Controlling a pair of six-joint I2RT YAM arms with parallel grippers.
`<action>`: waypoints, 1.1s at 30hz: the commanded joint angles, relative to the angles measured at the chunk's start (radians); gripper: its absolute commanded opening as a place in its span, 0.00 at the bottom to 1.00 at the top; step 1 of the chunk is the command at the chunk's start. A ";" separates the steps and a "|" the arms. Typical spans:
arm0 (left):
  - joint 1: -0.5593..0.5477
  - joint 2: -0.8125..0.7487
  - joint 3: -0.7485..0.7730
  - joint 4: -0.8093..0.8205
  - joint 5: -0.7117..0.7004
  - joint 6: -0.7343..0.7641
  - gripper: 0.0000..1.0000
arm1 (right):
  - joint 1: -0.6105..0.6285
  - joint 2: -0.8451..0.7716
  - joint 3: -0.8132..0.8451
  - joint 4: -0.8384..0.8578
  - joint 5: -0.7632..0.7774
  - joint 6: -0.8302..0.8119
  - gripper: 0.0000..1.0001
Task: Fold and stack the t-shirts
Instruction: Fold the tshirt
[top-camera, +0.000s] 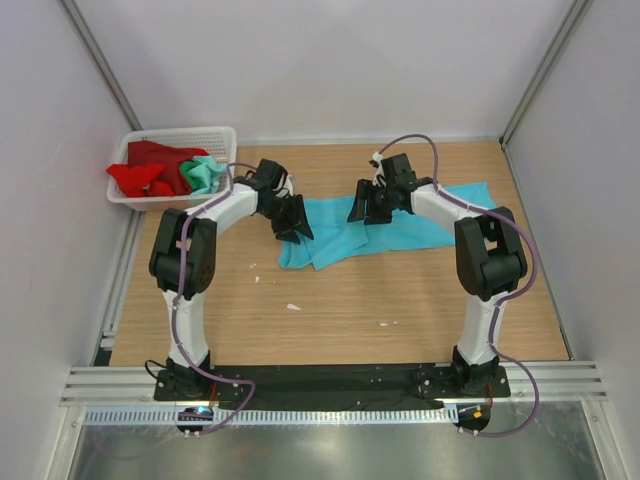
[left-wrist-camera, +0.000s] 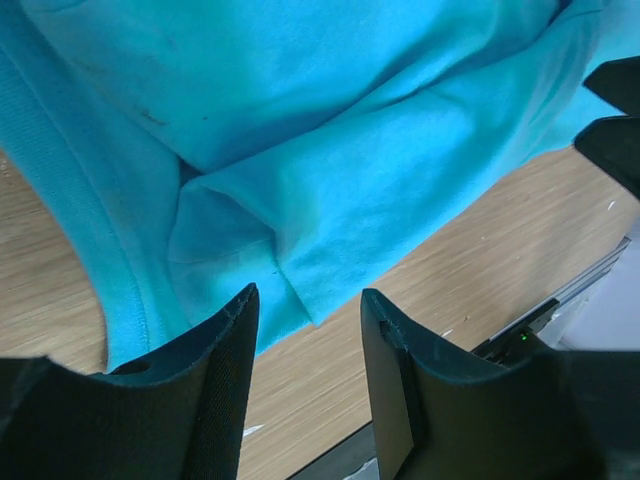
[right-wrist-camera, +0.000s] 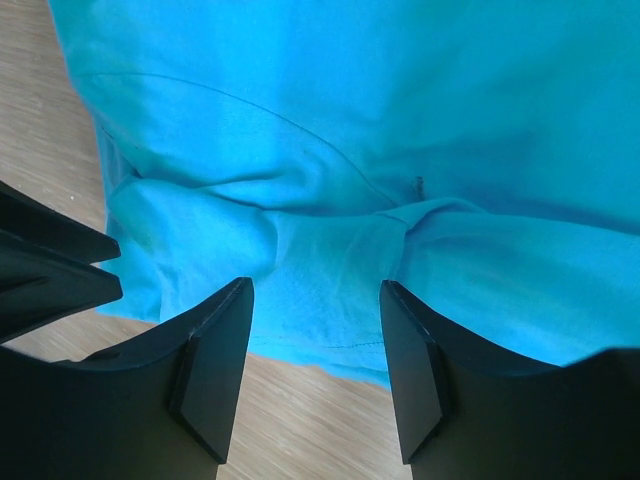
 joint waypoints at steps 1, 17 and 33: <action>-0.005 -0.002 0.056 0.002 0.043 -0.023 0.47 | -0.009 -0.024 -0.018 0.006 -0.025 -0.027 0.59; -0.022 0.037 0.061 -0.072 0.024 -0.064 0.44 | -0.026 -0.029 -0.055 0.020 -0.055 -0.030 0.57; -0.032 0.096 0.093 -0.030 -0.013 -0.072 0.42 | -0.030 -0.010 -0.065 0.034 -0.078 -0.018 0.54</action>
